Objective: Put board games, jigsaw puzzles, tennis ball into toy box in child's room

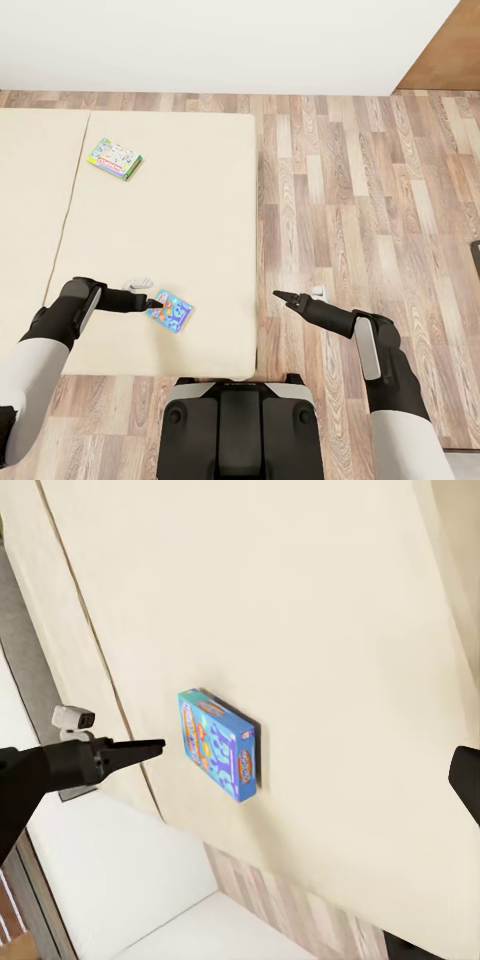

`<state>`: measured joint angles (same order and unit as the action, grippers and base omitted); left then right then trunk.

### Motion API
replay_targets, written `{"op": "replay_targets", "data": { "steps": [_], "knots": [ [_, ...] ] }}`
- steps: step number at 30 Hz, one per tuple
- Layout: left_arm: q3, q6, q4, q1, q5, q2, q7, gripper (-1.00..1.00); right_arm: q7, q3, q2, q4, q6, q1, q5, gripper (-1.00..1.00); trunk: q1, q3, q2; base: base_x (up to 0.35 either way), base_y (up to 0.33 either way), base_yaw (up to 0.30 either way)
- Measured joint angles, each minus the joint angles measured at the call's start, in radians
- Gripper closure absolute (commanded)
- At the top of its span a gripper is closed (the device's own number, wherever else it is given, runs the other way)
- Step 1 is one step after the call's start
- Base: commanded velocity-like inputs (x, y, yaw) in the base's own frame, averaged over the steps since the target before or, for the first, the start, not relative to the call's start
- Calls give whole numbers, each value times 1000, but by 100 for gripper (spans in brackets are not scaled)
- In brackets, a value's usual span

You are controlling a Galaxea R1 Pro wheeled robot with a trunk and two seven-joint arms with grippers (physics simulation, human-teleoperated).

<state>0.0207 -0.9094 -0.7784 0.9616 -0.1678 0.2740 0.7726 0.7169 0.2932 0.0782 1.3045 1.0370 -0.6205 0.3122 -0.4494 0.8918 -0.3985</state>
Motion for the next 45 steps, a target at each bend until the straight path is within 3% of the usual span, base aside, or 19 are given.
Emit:
{"op": "replay_targets", "data": {
  "steps": [24, 32, 45],
  "knots": [
    [-1, 15, 0, 1, -3, -40, -26, -100, -1, 2, -2, 7, 0, 0, 1, -100, 0, 0, 0, 0, 0, 0],
    [-1, 24, -1, 1, -4, -59, -88, -100, -1, 3, -7, 10, 1, 0, 1, -100, 0, 0, 0, 0, 0, 0],
    [-2, 69, -1, 2, -7, -67, -164, -100, -1, 3, -13, 12, 1, 0, -1, -100, 0, 0, 0, 0, 0, 0]
  ]
}}
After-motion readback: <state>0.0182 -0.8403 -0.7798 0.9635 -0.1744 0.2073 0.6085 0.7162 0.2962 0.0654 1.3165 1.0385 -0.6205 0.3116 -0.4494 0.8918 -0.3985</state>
